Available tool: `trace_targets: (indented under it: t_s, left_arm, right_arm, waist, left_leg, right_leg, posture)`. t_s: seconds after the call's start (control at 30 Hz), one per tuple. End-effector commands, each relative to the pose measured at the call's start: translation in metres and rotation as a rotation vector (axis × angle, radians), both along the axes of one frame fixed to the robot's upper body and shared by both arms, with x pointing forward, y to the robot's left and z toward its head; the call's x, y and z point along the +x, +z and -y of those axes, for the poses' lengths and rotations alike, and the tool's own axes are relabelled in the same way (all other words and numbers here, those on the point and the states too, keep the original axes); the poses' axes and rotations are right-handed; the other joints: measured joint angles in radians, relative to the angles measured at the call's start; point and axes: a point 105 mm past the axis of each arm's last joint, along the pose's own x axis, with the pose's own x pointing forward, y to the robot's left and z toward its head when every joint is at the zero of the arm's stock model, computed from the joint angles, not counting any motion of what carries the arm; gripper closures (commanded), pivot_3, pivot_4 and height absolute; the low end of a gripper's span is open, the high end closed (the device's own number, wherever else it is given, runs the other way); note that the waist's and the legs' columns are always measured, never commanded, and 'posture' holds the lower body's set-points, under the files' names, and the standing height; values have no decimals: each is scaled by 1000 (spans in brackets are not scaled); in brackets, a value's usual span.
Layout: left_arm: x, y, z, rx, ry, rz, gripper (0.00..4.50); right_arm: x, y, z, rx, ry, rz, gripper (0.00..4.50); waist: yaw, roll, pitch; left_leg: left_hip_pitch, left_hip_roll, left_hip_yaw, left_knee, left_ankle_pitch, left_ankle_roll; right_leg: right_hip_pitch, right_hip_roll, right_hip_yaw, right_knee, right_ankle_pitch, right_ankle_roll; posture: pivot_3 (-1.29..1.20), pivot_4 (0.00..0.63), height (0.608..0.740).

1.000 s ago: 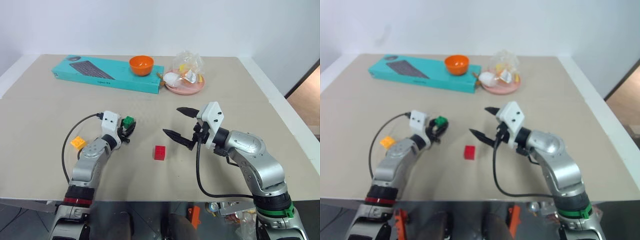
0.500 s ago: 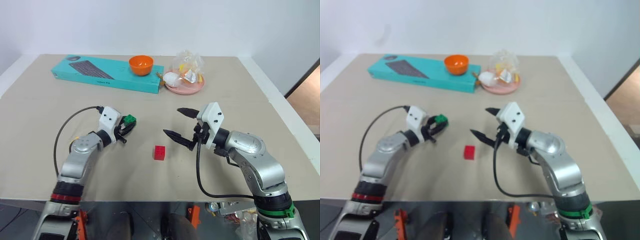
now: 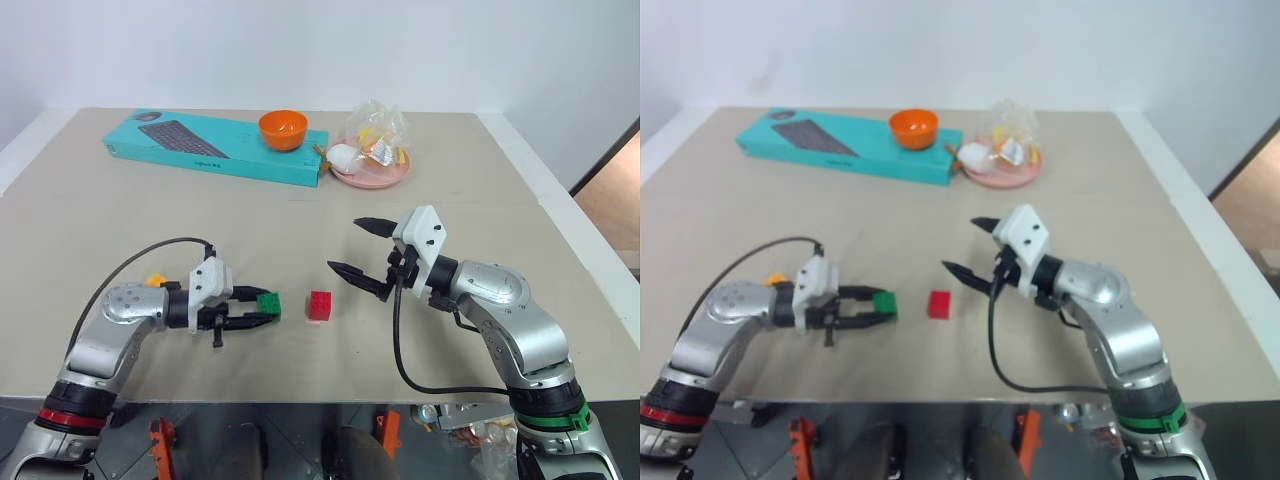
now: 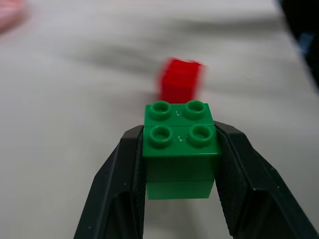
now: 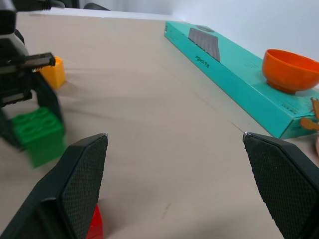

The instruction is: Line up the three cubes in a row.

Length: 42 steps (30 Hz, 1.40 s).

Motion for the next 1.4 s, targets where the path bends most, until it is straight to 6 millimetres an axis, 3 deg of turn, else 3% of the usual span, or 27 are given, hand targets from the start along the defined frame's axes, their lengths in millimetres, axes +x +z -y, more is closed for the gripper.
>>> trace_targets:
  t_s: [0.03,0.23,0.37,0.53,1.13,1.4]
  left_arm:
    - [3,4,0,39,-57,43,3193]
    - [10,1,2,43,-71,48,3193]
    - [13,-1,3,48,-79,53,3193]
    - [15,-3,3,56,-89,62,3193]
    - [25,2,8,17,-45,98,3193]
    - [21,-6,5,54,-61,66,3193]
  right_arm:
    - [-2,10,1,-1,3,47,0]
    - [-15,12,-4,39,73,13,0]
    - [-39,-3,-12,-13,220,-109,0]
    - [-50,-12,-18,-36,292,-150,0]
    - [-46,-16,-22,-61,321,-128,0]
    - [-45,-18,-21,-60,307,-125,0]
  waist:
    - [0,0,0]
    - [0,0,0]
    - [0,0,0]
    - [-1,0,0]
    - [0,0,0]
    - [0,0,0]
  left_leg:
    - [0,-1,0,0,0,0]
    - [-2,0,1,0,0,0]
    - [-4,0,1,0,0,0]
    - [-4,0,0,1,0,1]
    - [-4,2,1,4,0,1]
    - [-4,3,1,4,0,1]
  right_leg:
    - [0,0,0,0,0,0]
    - [-2,2,0,0,0,0]
    - [-4,3,0,0,0,0]
    - [-4,4,1,0,1,-1]
    - [-3,7,3,1,3,-1]
    - [-3,9,3,1,3,-1]
  posture:
    - [0,150,740]
    - [0,150,740]
    - [0,150,740]
    - [0,150,740]
    - [0,150,740]
    - [0,150,740]
